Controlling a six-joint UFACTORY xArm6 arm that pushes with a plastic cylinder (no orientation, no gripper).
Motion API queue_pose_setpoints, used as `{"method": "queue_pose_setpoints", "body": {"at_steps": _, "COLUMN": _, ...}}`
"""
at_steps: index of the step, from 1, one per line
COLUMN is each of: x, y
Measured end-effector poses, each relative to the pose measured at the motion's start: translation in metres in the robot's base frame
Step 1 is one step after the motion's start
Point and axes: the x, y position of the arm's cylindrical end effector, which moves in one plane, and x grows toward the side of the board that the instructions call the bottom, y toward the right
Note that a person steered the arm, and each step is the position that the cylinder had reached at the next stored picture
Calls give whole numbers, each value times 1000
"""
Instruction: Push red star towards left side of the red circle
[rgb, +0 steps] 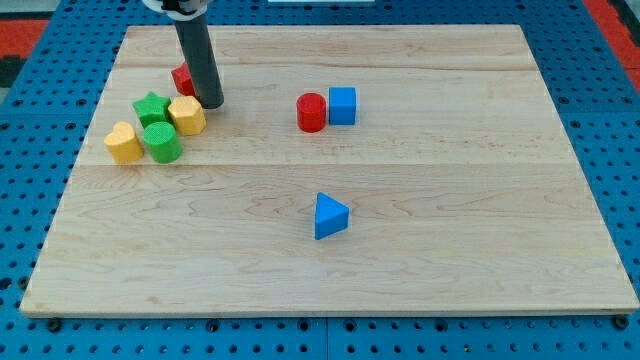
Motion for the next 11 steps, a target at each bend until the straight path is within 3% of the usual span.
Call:
{"method": "queue_pose_setpoints", "body": {"at_steps": 2, "x": -31, "y": 32}}
{"method": "queue_pose_setpoints", "body": {"at_steps": 3, "x": -89, "y": 54}}
{"method": "queue_pose_setpoints", "body": {"at_steps": 4, "x": -96, "y": -21}}
{"method": "queue_pose_setpoints", "body": {"at_steps": 5, "x": -86, "y": -97}}
{"method": "queue_pose_setpoints", "body": {"at_steps": 7, "x": -24, "y": 91}}
{"method": "queue_pose_setpoints", "body": {"at_steps": 8, "x": -9, "y": 92}}
{"method": "queue_pose_setpoints", "body": {"at_steps": 9, "x": -30, "y": 64}}
{"method": "queue_pose_setpoints", "body": {"at_steps": 11, "x": 14, "y": 47}}
